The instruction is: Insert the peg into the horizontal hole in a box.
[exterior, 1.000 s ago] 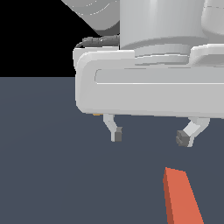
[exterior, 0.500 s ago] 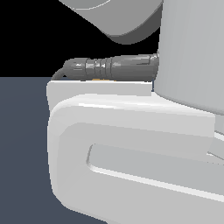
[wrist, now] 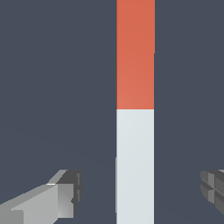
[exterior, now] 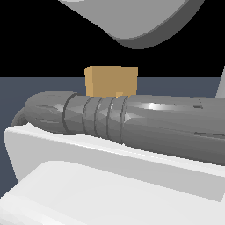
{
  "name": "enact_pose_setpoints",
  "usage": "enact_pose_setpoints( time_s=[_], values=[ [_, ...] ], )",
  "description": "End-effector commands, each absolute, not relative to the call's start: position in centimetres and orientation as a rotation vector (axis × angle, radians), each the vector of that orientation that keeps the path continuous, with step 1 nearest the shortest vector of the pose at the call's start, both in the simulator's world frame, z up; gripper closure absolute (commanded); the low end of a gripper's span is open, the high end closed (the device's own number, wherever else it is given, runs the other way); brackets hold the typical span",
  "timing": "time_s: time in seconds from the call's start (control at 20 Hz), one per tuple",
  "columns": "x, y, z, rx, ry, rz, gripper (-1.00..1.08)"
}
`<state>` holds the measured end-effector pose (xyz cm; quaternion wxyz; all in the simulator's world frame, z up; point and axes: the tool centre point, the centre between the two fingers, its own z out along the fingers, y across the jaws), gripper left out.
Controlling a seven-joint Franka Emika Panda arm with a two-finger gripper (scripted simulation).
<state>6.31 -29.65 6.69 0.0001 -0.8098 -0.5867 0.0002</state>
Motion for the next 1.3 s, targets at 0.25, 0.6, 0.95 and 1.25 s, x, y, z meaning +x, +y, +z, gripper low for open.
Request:
enact_pose_setpoints(
  time_s=[0.25, 0.6, 0.95, 1.25],
  values=[
    [6.3, -29.8, 6.3, -2.546, -1.841, 0.001, -0.92],
    [6.3, -29.8, 3.0, -2.546, -1.84, 0.0, -0.92],
    [6.3, -29.8, 1.5, -2.546, -1.84, 0.0, -0.92],
    [6.4, -29.8, 1.7, -2.546, -1.84, 0.0, 1.08]
  ],
)
